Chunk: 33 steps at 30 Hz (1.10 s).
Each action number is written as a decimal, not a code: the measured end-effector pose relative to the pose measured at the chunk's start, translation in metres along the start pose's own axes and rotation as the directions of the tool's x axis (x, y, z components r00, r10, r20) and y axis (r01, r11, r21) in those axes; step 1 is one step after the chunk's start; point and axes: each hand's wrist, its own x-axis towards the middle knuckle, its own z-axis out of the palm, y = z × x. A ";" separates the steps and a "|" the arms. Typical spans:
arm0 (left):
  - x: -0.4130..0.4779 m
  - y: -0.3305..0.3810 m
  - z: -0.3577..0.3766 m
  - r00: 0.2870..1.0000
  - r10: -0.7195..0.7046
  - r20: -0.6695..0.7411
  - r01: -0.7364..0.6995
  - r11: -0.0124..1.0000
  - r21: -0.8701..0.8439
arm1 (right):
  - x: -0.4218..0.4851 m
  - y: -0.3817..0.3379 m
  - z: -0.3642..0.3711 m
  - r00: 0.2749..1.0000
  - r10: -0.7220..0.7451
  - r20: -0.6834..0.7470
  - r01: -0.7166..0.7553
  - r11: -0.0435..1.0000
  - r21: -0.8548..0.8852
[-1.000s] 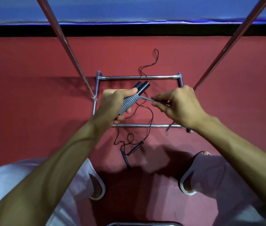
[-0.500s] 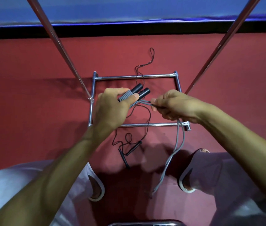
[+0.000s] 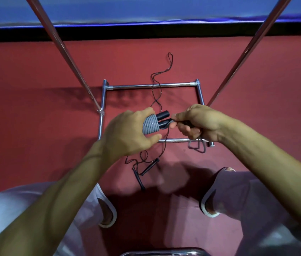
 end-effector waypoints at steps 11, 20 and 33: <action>0.005 0.004 0.000 0.996 -0.089 -0.011 0.089 0.996 0.011 | -0.003 0.000 0.012 0.991 -0.010 0.131 0.032 0.985 -0.167; 0.004 -0.003 -0.020 0.985 -0.113 0.128 0.138 0.969 -0.205 | -0.011 -0.008 -0.004 0.808 -0.563 0.173 0.551 0.617 -0.562; -0.001 0.009 -0.054 0.776 0.246 0.581 0.267 0.706 -0.656 | -0.029 -0.021 -0.016 0.727 -0.568 0.387 0.685 0.554 -0.473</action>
